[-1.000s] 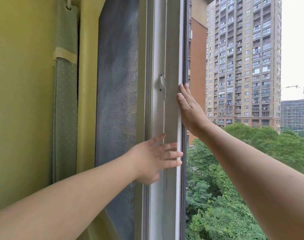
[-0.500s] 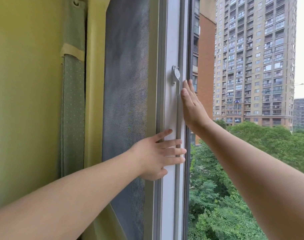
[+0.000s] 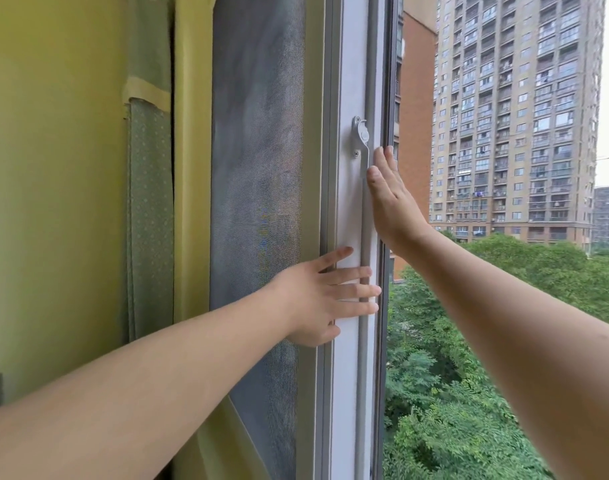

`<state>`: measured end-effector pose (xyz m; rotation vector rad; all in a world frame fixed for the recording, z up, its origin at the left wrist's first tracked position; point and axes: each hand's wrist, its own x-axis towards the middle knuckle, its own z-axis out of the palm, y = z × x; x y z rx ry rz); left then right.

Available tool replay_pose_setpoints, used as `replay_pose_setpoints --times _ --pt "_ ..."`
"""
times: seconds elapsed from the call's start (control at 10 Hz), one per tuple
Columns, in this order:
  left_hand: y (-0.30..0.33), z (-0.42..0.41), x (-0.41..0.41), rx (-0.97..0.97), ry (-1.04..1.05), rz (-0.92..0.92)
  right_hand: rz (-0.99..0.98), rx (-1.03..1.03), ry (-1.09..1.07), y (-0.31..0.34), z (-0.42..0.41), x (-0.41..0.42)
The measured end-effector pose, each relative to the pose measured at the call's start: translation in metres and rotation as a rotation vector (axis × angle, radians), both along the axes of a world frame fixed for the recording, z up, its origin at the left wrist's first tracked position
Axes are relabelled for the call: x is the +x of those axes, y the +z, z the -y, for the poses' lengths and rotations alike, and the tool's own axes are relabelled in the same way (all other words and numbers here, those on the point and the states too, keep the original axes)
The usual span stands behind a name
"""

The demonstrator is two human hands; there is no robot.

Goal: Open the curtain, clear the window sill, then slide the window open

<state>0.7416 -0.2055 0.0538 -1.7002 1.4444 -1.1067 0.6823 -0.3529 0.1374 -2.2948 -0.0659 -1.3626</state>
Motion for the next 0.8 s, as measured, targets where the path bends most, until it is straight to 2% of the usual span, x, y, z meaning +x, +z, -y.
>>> replay_pose_setpoints --times 0.3,0.6,0.7,0.8 --pt "0.014 -0.008 -0.004 0.015 -0.027 0.036 -0.09 -0.038 -0.074 -0.002 -0.002 -0.009" --pt "0.031 -0.039 -0.024 -0.161 0.028 -0.051 -0.128 -0.051 -0.088 -0.018 -0.019 -0.038" --pt "0.03 -0.055 -0.027 -0.214 0.074 -0.095 -0.123 -0.112 -0.105 -0.028 -0.024 -0.052" --pt "0.028 -0.077 -0.036 -0.278 0.15 -0.162 -0.117 -0.009 -0.049 -0.035 -0.035 -0.071"
